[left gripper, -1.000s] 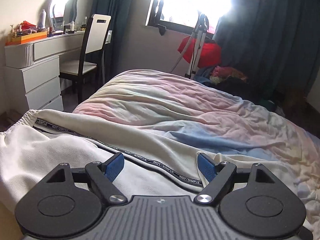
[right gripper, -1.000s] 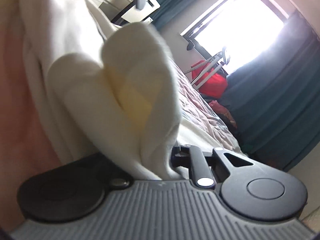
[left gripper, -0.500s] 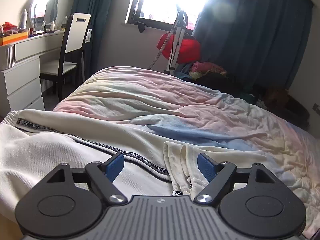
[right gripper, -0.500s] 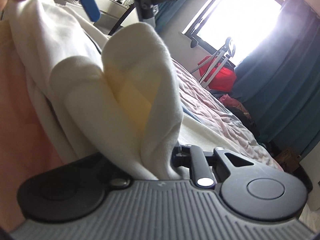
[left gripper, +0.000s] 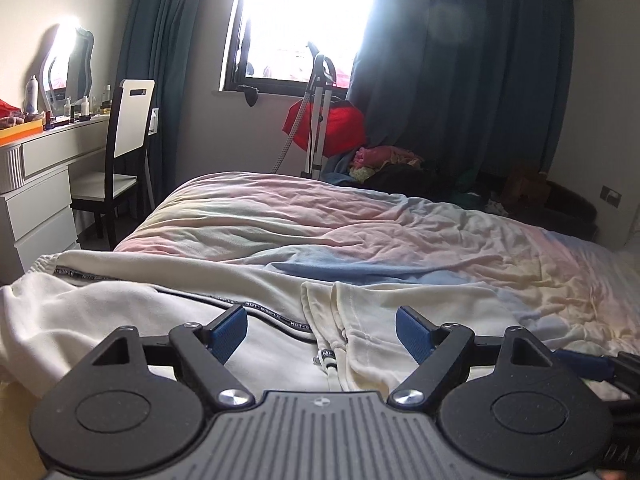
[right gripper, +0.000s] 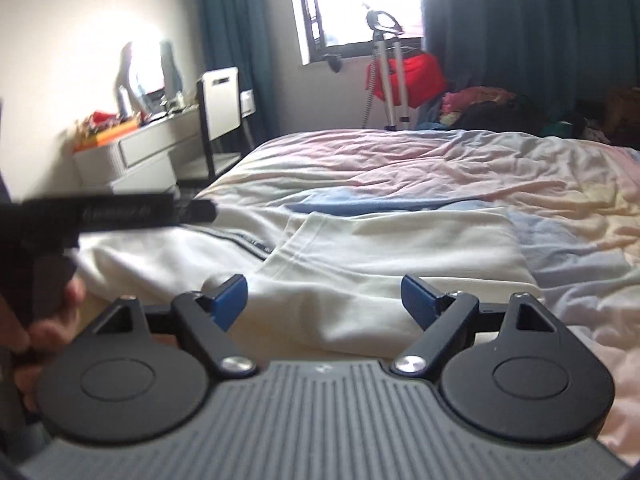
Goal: Fold clothes
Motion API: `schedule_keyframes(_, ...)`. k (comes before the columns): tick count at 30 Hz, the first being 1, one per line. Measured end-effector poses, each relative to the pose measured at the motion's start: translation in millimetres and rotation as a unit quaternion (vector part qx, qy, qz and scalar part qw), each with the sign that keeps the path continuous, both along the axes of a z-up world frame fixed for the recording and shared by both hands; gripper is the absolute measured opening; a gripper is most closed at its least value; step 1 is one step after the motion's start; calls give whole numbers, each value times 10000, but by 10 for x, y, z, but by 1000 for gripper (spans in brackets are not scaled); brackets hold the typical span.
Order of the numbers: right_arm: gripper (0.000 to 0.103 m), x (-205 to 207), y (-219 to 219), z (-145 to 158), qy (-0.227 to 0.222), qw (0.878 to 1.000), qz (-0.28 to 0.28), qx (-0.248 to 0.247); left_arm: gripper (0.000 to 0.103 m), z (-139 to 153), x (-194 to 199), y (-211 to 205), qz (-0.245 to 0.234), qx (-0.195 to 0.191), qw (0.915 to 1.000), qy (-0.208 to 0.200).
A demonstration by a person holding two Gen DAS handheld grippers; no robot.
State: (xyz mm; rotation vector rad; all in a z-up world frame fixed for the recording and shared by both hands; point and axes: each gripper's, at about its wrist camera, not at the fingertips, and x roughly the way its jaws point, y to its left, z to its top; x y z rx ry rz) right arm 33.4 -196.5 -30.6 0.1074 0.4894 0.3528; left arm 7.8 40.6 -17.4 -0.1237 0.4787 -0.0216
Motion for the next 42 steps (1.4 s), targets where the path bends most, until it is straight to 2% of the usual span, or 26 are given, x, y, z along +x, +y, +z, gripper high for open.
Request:
schedule_keyframes(2,85,-88,-187,28,-53,9989,-426,191,83,-26,-182,-33,-35,-7,10000,-35)
schedule_keyframes(6,85,-235,-424,17,-140,9956,-882,280,87,-21,-427,-124,-161,177,9996,-119)
schedule_keyframes(8,85,-273,-471,3,-129,9946,-995,263,89,-22,-510,-166,-225,251,9993,-162)
schedule_keyframes(11,85,-321,-498,6,-134,9939,-1082,180,98,-40,-578,-199,-166,403,9990,-137)
schedule_keyframes(14,85,-324,-502,9,-138,9935,-1126,103,102,-47,-559,-186,-208,374,9991,-79)
schedule_keyframes(19,85,-325,-509,8,-124,9927,-1198,-28,103,-55,-566,-174,-46,445,9990,-78)
schedule_keyframes(22,85,-305,-516,-15,-35,9925,-1223,-50,103,-44,-547,-111,128,383,9992,6)
schedule_keyframes(24,85,-304,-522,-20,-31,9926,-1217,-30,103,-29,-520,17,403,182,9988,193)
schedule_keyframes(27,85,-303,-531,-21,-32,9926,-1216,-3,101,-41,-404,360,962,-346,9915,806)
schedule_keyframes(28,85,-304,-538,-26,-27,9925,-1223,7,101,-47,-361,518,1123,-627,9868,985)
schedule_keyframes(30,85,-295,-554,-40,14,9924,-1232,29,101,-79,-286,861,1434,-1357,9708,1363)
schedule_keyframes(31,85,-289,-563,-51,42,9923,-1235,52,101,-142,-250,1052,1601,-1906,9555,1581)
schedule_keyframes(32,85,-280,-569,-62,72,9922,-1241,64,101,-207,-215,1244,1762,-2451,9363,1792)
schedule_keyframes(33,85,-269,-571,-72,104,9921,-1252,61,101,-271,-179,1435,1917,-2986,9134,1996)
schedule_keyframes(34,85,-258,-574,-83,136,9919,-1263,58,101,-368,-144,1608,2094,-3503,8859,2206)
schedule_keyframes(36,85,-235,-572,-102,202,9917,-1272,37,98,-558,-57,1871,2369,-4153,8412,2527)
schedule_keyframes(39,85,-222,-551,-123,252,9920,-1241,7,92,-736,57,2157,2667,-4493,8098,2669)
schedule_keyframes(40,85,-221,-543,-126,259,9920,-1240,-12,92,-749,86,2226,2736,-4444,8120,2613)
schedule_keyframes(42,85,-213,-529,-134,276,9920,-1235,-42,89,-753,108,2346,2823,-4315,8221,2415)
